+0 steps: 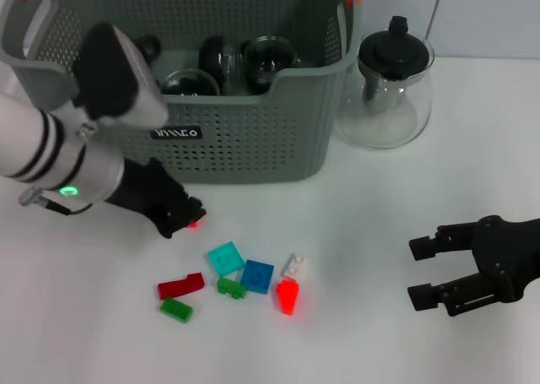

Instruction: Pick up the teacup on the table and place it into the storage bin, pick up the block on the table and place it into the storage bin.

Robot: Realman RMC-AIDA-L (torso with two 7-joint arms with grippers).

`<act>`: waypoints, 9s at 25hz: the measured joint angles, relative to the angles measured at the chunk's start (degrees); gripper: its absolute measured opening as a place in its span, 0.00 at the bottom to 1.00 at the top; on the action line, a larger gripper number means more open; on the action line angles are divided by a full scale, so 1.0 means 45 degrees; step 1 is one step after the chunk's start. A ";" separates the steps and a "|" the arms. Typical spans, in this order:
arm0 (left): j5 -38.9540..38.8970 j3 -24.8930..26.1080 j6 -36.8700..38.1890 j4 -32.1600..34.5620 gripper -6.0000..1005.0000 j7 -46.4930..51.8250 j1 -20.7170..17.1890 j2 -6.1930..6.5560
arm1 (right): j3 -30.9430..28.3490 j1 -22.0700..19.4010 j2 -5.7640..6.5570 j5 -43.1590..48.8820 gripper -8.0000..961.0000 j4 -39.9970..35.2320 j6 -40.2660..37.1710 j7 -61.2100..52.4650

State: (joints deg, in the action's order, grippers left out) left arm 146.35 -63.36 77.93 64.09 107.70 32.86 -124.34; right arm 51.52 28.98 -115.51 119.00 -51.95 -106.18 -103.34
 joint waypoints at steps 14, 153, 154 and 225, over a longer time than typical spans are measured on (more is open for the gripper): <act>-0.1343 0.1553 0.1818 0.0742 0.07 -0.0101 -0.0426 0.0058 | -0.0414 -0.0096 0.0262 0.0048 0.98 0.0108 -0.0036 0.0333; -0.4031 0.2576 0.7462 0.3351 0.93 0.0479 0.0215 0.0623 | -0.0765 -0.0081 0.0050 0.0782 0.98 0.0934 0.0850 0.1142; -0.3384 0.2326 0.7262 0.3437 0.93 0.0478 0.0128 0.0493 | -0.0765 -0.0070 0.0045 0.0781 0.98 0.0935 0.0854 0.1148; -0.0520 -0.0840 0.4325 0.5448 0.19 0.5352 -0.0007 0.0006 | -0.0887 -0.0231 0.0056 0.0802 0.98 0.0958 0.0859 0.1129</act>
State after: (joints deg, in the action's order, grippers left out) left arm 144.01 -67.14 97.40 88.61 131.79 32.83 -124.31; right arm 47.53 27.94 -115.26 122.61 -47.63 -102.31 -98.26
